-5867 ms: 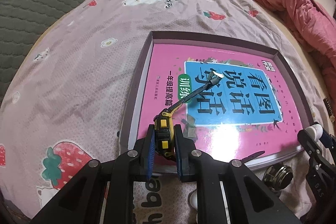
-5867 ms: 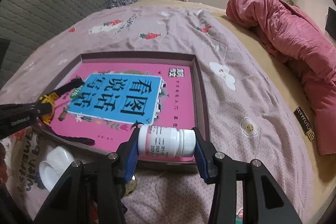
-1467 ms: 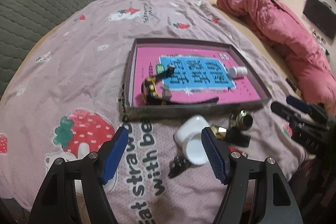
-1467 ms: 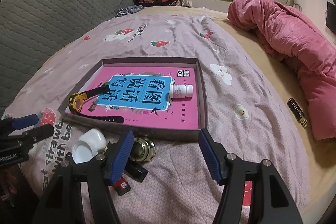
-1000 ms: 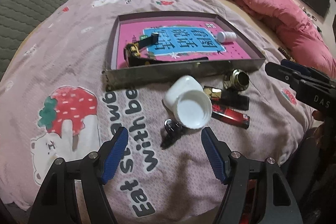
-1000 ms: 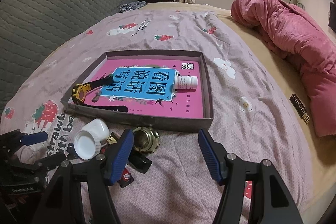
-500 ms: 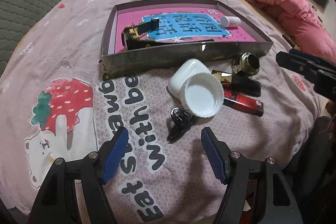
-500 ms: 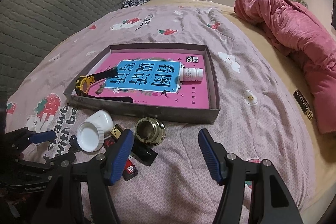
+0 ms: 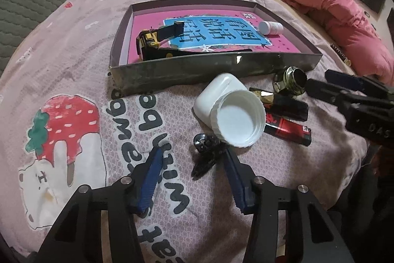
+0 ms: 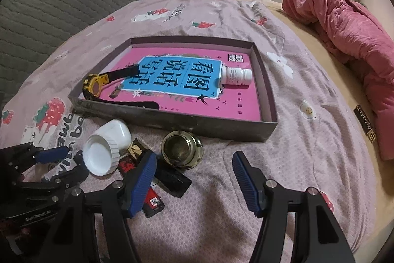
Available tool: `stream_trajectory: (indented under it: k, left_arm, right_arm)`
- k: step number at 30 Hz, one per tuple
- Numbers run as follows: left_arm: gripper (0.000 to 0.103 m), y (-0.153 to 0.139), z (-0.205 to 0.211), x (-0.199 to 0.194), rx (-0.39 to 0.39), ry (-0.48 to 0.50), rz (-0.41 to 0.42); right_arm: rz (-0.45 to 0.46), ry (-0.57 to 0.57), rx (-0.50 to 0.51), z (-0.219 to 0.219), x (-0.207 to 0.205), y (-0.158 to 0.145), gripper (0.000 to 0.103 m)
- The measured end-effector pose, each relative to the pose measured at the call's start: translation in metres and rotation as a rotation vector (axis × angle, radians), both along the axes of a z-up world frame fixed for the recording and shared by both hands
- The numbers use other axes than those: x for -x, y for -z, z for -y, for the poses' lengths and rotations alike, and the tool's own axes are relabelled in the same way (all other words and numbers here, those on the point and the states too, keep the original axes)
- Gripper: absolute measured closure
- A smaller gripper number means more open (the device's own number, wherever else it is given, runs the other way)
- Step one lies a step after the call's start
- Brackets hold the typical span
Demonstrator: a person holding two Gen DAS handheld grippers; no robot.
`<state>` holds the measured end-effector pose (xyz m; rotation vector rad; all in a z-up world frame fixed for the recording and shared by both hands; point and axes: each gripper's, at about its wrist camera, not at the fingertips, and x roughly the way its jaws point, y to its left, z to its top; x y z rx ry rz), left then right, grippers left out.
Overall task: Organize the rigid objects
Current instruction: 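Move the left gripper to the black hair clip while the right gripper approaches the silver metal ring, then close the left gripper on the black hair clip while the right gripper closes on the silver ring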
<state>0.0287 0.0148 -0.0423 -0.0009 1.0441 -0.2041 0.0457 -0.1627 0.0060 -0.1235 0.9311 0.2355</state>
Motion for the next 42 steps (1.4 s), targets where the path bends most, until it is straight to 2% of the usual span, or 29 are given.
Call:
stream_trajectory:
  k: [7,11,14,25,30,33,39,42]
  left_arm:
    - [0.051,0.001,0.001,-0.004,0.025,0.013,-0.001]
    - [0.059,0.004,-0.002,-0.006,0.024,0.003,-0.005]
    - [0.061,0.004,-0.003,-0.007,0.030,-0.001,-0.003]
    - [0.068,0.002,0.004,-0.004,0.035,0.024,0.008]
    - [0.081,0.003,0.004,-0.006,0.048,0.024,0.001]
    - [0.081,0.002,0.003,-0.005,0.064,0.020,-0.003]
    - [0.081,0.001,-0.001,-0.004,0.109,0.008,-0.014]
    - [0.081,0.000,0.000,-0.003,0.106,0.010,-0.013]
  right_arm:
    - [-0.024,0.011,0.011,-0.004,-0.012,0.013,0.039]
    - [-0.026,0.010,0.017,-0.008,-0.017,0.019,0.039]
    - [-0.019,0.012,0.045,-0.012,-0.019,0.022,0.039]
    - [-0.019,0.019,-0.006,-0.002,-0.017,0.026,0.042]
    - [-0.005,0.034,-0.038,0.005,-0.014,0.025,0.053]
    - [0.006,0.025,-0.057,0.005,-0.012,0.021,0.065]
    - [0.004,0.031,-0.096,0.011,-0.010,0.018,0.066]
    - [0.011,0.036,-0.109,0.015,-0.009,0.015,0.066]
